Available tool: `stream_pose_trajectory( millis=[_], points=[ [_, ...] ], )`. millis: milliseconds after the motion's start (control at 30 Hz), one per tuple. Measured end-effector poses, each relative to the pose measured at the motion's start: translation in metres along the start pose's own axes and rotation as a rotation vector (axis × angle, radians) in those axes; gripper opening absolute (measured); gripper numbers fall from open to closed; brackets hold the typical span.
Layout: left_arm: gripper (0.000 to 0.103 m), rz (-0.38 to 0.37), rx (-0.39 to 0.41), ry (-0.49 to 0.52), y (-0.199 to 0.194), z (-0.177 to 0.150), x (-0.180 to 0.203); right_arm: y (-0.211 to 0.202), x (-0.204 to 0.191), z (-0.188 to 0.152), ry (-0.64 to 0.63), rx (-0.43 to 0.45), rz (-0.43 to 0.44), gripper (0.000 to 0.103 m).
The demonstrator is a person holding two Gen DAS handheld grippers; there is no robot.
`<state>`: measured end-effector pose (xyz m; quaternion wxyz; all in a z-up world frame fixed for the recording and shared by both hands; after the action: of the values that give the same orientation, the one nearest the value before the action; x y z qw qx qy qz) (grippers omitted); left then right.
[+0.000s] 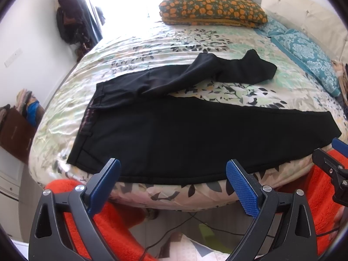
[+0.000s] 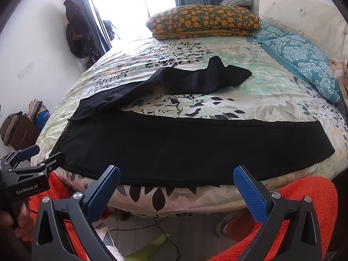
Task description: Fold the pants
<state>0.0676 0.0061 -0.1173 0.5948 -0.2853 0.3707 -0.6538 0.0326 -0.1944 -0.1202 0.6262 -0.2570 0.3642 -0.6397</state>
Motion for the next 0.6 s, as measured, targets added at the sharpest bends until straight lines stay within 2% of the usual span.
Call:
stream_pose_trajectory(
  millis=[600],
  points=[
    [0.099,-0.024,-0.007,-0.015,0.025,0.028,0.013,0.02,0.003,0.018,-0.036,0.008,0.021,0.103]
  ],
)
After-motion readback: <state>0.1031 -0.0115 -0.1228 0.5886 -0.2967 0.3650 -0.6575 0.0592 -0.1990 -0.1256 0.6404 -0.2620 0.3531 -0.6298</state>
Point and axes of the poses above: each gripper's, at about its wrist camera, not at the fingertips, and y roughly the way its jaws point, x to its right, z to its top, the point moved 10 cm from there along y, roughly the way its jaws point, and after that the axes turned 3 degrees about -z, right-handed, at the moved point
